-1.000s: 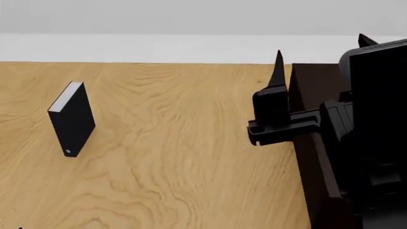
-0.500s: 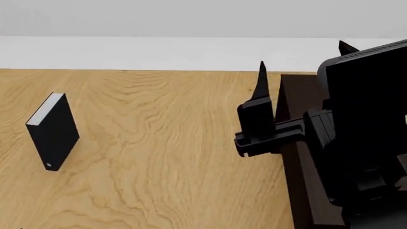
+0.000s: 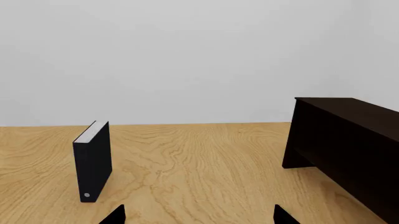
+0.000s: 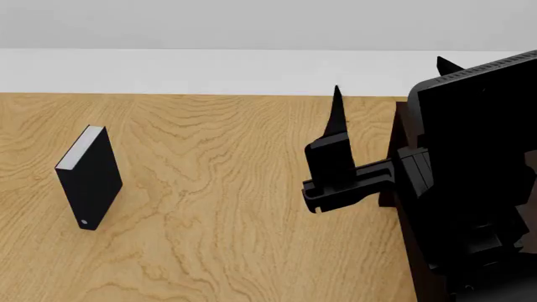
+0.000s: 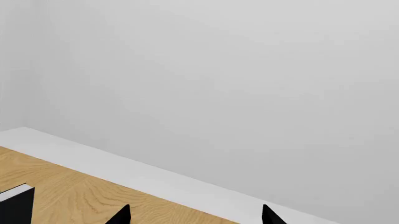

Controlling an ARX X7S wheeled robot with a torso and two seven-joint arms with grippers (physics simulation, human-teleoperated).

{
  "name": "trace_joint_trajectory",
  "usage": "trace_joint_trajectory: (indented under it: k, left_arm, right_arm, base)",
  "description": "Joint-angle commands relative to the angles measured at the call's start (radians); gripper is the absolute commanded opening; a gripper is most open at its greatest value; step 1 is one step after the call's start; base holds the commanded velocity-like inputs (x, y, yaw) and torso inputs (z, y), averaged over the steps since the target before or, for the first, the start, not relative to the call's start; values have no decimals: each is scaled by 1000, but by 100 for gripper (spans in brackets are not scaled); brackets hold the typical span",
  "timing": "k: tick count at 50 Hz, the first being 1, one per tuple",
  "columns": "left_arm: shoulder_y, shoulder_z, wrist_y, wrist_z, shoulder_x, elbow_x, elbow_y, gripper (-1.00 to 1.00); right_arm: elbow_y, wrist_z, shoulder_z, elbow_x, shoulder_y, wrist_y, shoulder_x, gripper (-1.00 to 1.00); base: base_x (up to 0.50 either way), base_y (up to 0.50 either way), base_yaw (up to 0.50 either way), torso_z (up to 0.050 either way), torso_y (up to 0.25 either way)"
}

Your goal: Pick up the book on the right and place it on the cabinet shelf.

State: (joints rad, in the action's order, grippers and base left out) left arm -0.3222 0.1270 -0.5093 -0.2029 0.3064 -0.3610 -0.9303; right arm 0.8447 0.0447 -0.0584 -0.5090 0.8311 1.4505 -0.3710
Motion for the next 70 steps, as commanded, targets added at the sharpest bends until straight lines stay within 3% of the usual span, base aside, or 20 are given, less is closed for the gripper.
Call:
trace_joint_trajectory:
  k: [1, 17, 22, 28, 32, 36, 50, 70]
  left_arm:
    - [-2, 5, 5, -9, 6, -1, -1, 100]
    - [-1, 13, 8, -20, 16, -1, 0, 100]
    - [0, 17, 9, -21, 19, -2, 3, 100]
    - [-2, 25, 16, -23, 24, 5, 8, 100]
    - [-8, 27, 21, -25, 25, 6, 10, 100]
    - [-13, 35, 32, -22, 24, 6, 21, 100]
    - [-21, 44, 39, -29, 31, 5, 27, 100]
    - [8, 45, 9, -44, 42, -12, 27, 100]
  right_arm:
    - [0, 3, -5, -12, -8, -7, 0, 100]
    - [1, 18, -19, -34, 6, 33, 0, 100]
    - [13, 34, -70, -112, 25, 118, 17, 100]
    - [-75, 425, -138, -629, 69, 118, -91, 100]
    - [-151, 759, -96, -1016, 121, 107, -182, 100]
    - [-175, 957, -39, -1254, 131, 48, -247, 100]
    - [-85, 1213, 77, -1573, 43, -135, -408, 100]
    - [47, 1376, 118, -1807, -56, -329, -588, 100]
  base:
    - [59, 211, 0, 0, 0]
    - [27, 69, 0, 0, 0]
    - [0, 0, 0, 0, 0]
    - [0, 0, 0, 0, 0]
    - [0, 0, 0, 0, 0]
    - [0, 0, 0, 0, 0]
    - [0, 0, 0, 0, 0]
    - [-1, 0, 0, 0, 0]
